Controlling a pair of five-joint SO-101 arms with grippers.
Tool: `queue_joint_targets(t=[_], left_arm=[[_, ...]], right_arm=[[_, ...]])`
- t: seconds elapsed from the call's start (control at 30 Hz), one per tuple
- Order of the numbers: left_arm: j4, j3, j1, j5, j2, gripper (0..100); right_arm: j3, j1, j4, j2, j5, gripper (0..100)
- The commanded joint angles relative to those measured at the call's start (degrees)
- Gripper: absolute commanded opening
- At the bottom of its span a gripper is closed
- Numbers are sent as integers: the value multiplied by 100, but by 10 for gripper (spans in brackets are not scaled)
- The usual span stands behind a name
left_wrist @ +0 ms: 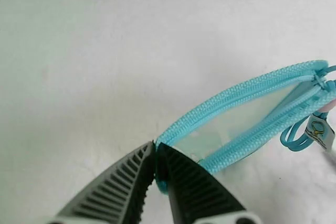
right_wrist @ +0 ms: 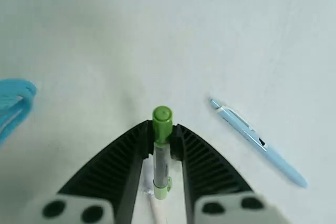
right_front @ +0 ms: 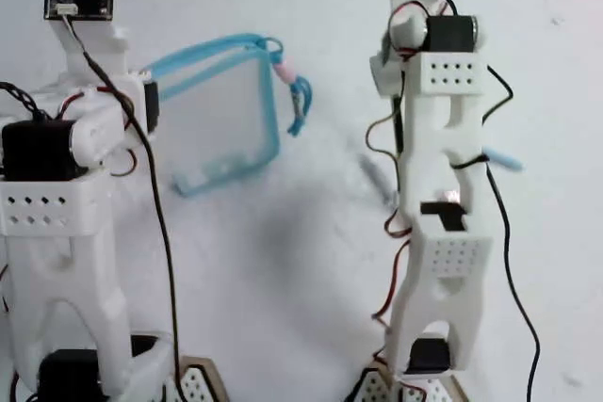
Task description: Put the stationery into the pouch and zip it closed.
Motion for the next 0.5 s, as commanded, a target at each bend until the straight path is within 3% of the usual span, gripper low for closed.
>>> queue_joint_targets(t=[0.0, 0.2, 0.33, 0.47], left_arm=[[0, 18, 40, 35, 48, 24], [0, 18, 40, 35, 48, 24], [0, 18, 40, 35, 48, 24], [0, 18, 40, 35, 48, 24]], right_arm=[[-105, -136, 75, -699, -237, 17], [-114, -198, -532, -1692, -1073, 17], [-114, -356, -1437, -2563, -2207, 17], [-105, -1095, -2273, -3257, -2954, 17]])
